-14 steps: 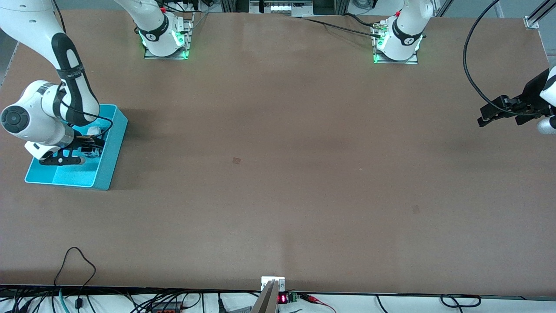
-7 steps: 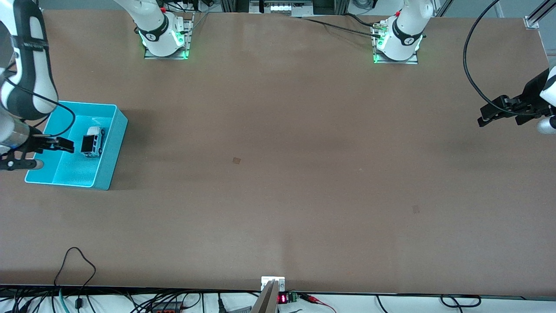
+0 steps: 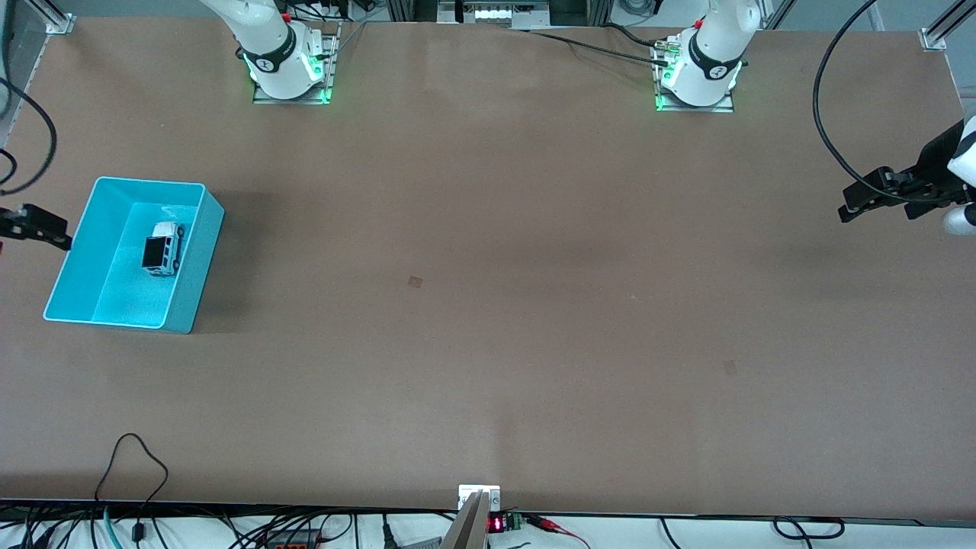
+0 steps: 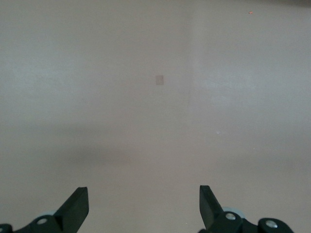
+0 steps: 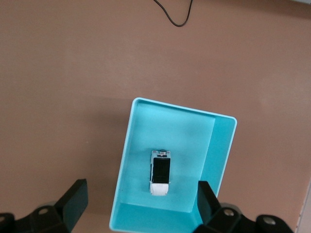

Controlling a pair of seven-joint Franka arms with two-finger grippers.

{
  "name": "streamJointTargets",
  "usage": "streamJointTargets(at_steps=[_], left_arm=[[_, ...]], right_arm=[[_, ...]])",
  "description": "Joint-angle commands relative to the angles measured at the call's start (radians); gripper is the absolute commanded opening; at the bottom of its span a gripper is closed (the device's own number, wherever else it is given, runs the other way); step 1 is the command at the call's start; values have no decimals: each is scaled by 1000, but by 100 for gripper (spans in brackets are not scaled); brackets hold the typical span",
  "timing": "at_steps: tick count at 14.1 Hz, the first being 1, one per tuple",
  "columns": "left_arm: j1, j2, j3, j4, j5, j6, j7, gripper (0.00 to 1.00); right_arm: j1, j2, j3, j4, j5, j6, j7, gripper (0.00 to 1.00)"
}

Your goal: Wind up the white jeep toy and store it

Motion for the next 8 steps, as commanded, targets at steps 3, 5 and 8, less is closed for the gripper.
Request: streamJointTargets(at_steps=[3,5,8], left_arm=[[8,-13,-8,-2,0,-8,14,100],[8,-13,-6,-3,2,-8,16,100],[9,-13,-6,-2,2,-10,115,100]], right_arm=[[-36,-55,62,33,71,-166,9,100],[-16,-50,62,35,70,-176,92,100],[59,-53,87,44,51,-179,191,100]])
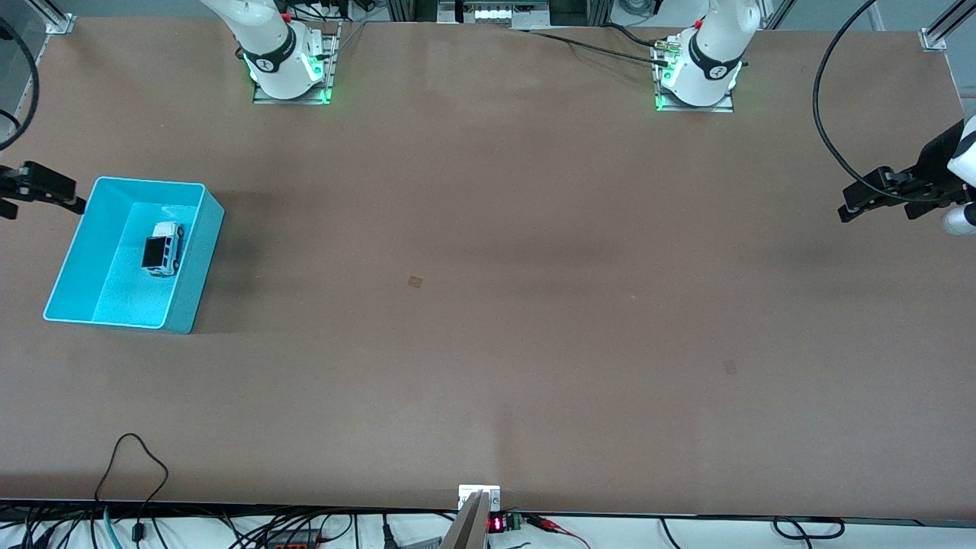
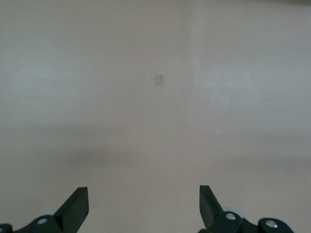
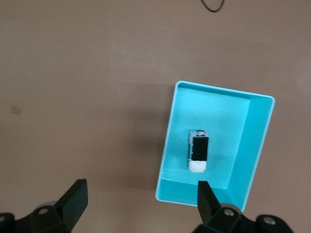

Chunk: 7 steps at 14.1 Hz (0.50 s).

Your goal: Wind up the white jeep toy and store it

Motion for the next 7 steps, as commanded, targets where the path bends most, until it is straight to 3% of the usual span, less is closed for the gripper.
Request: streamJointTargets(at_steps=[1,7], left_arm=[[11,-13,-3,-2,0,-11,87,100],[9,-13,-7,-2,-1,-17,-10,100]], right_arm=[[39,-3,21,11,-14,-15,54,100],[39,-1,24,10,-22,-18,61,100]])
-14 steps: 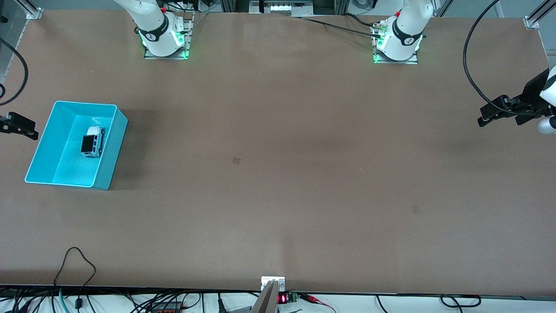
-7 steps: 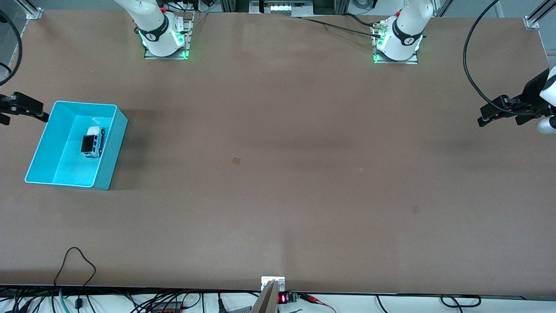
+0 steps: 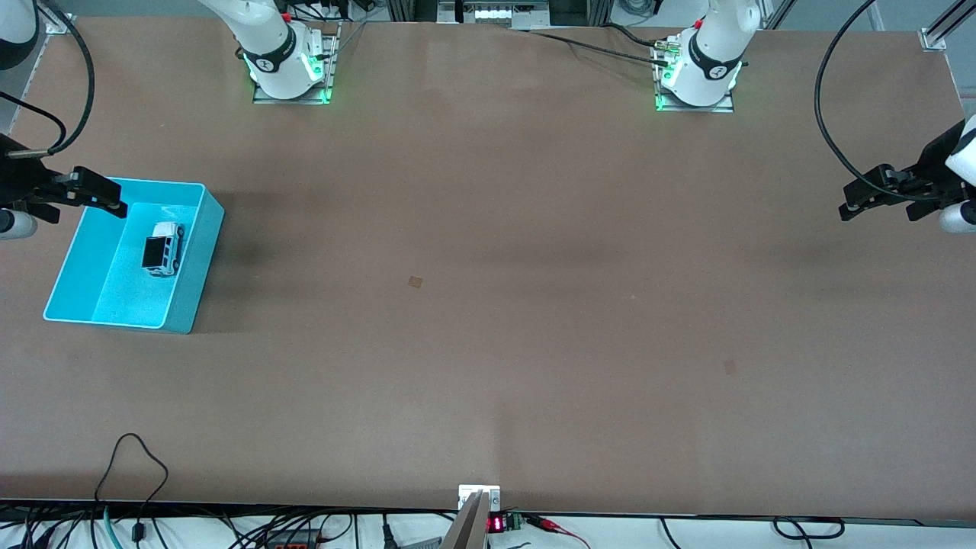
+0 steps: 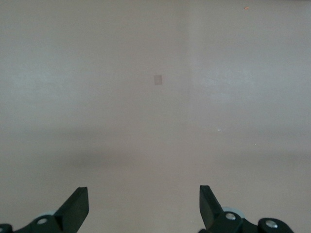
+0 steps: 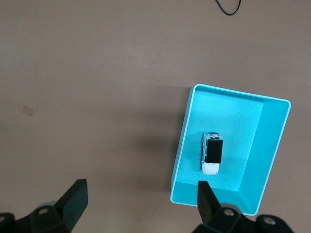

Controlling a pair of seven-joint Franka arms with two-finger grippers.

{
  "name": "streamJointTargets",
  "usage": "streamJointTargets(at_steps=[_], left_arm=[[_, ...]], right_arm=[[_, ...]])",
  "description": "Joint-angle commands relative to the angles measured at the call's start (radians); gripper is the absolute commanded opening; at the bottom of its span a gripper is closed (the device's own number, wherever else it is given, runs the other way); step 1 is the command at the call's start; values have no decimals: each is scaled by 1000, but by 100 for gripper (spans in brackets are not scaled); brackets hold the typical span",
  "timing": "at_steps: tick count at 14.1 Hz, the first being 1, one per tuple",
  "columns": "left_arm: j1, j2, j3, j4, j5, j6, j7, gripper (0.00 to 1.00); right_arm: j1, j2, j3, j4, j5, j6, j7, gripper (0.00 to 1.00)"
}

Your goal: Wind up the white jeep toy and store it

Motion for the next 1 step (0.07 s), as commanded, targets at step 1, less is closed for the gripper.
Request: streamJointTargets(at_steps=[1], left_arm=[[7,-13,-7,-2,-1,-17,-9,100]], right_arm=[[-3,-1,7,8,-11,-17,14,100]])
